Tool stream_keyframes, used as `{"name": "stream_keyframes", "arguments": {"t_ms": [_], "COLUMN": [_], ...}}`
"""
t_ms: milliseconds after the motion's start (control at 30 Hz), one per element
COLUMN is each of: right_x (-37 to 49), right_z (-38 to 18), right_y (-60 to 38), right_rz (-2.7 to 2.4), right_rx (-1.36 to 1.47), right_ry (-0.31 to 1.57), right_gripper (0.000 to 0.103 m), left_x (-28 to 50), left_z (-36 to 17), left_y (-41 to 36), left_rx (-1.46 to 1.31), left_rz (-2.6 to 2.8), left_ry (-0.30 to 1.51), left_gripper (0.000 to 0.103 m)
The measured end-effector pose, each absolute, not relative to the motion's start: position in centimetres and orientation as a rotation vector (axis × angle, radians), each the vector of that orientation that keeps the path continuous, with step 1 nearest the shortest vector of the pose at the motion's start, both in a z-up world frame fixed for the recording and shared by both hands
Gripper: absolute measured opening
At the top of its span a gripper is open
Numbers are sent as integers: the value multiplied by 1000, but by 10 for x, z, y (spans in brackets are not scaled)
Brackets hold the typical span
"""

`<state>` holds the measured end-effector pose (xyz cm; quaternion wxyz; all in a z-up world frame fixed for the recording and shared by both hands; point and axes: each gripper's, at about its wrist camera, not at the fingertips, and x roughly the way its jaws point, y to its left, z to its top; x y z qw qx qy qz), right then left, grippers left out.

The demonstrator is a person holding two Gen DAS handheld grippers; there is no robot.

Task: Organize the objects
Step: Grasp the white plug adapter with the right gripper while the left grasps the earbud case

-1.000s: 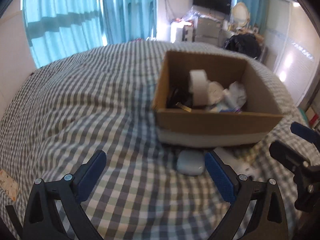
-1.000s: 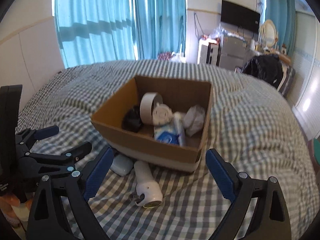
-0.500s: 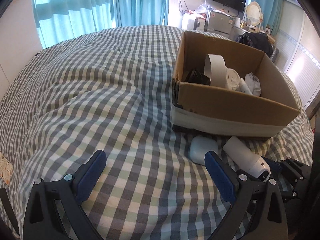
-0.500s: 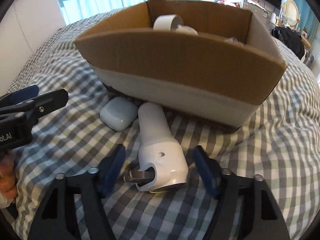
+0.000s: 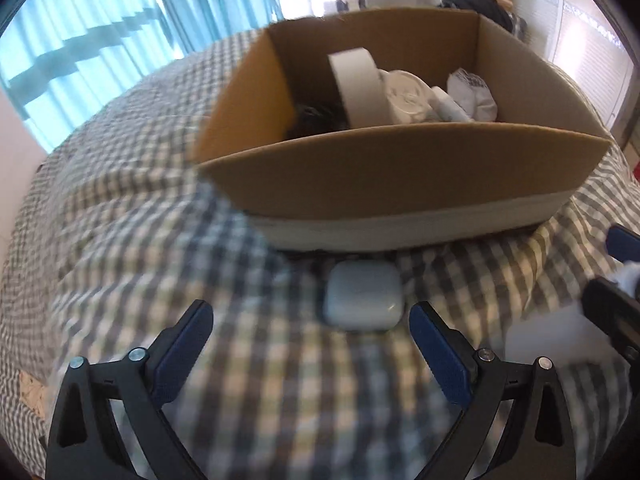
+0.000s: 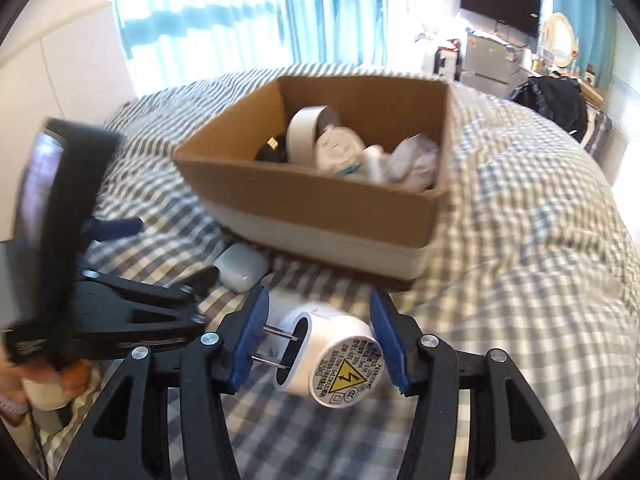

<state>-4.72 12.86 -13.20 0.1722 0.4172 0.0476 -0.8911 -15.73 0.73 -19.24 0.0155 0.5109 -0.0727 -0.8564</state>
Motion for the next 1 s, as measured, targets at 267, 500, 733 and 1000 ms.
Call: {"name": "stream_keyframes", "arguments": {"t_ms": [267, 500, 733, 1000], "right_x": [-56, -60, -63, -61], "right_z": [-137, -153, -167, -178], "right_y": [155, 152, 152, 141], "right_rz": [-2505, -2451, -2420, -2370], "right_rx": [1238, 1306, 1391, 1426], "right_ry": [19, 11, -5, 65], "right_gripper": [37, 40, 57, 62], "left_x": [-188, -189, -167, -129], "left_z": [-227, -235, -223, -187], "left_y": [24, 19, 28, 11], "left_rx": [1725, 1797, 1764, 1621], "left_rz": [-2677, -2709, -2706, -2725], "left_ry": [-210, -120, -241, -126], "left_gripper": [95, 59, 51, 51]}}
